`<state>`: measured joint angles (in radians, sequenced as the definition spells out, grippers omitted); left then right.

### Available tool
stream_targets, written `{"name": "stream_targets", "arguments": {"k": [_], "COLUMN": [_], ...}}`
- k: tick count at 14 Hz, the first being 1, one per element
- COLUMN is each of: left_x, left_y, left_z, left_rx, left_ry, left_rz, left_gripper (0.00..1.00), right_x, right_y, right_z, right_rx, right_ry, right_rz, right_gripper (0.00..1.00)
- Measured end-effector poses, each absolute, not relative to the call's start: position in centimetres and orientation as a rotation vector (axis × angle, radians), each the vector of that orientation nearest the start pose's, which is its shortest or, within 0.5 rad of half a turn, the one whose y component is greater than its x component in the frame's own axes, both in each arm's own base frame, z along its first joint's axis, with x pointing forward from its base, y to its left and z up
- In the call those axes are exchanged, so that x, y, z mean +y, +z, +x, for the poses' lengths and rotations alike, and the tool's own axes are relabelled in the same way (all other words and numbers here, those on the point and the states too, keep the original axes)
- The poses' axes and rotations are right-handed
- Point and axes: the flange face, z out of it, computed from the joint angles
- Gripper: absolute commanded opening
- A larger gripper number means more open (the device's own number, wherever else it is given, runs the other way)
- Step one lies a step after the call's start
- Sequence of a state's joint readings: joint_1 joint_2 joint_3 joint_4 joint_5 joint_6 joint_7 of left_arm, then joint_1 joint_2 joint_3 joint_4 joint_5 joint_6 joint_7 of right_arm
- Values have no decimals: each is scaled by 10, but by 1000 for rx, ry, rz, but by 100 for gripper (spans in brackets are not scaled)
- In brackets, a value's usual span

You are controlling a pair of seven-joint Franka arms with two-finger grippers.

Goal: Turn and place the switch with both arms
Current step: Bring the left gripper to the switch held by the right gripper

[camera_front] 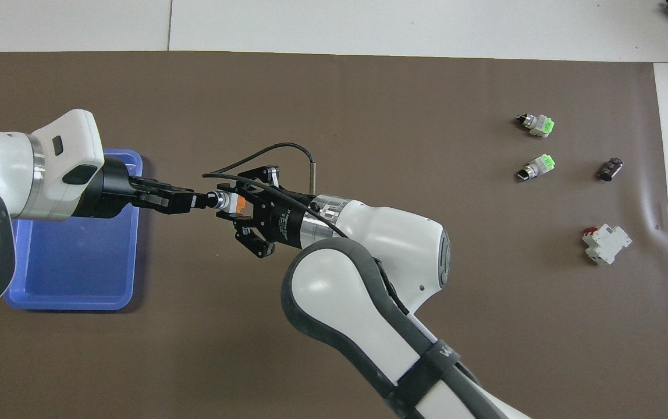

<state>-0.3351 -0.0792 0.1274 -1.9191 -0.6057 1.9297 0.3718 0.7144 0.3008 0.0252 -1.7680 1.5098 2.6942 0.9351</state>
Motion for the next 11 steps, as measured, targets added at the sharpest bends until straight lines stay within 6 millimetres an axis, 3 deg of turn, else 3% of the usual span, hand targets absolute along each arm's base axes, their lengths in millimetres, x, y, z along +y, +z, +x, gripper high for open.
{"name": "stream_targets", "arguments": {"k": [11], "left_x": [-165], "left_y": [546], "left_z": [528], "left_rx": [-522], "left_ry": [192], "left_rz": [2503], "left_gripper": [34], "right_x": [429], "right_y": [436], "right_z": [513], "right_rx": [1380], "right_ry": [465], "right_rz": [-1556], "right_gripper": [0]}}
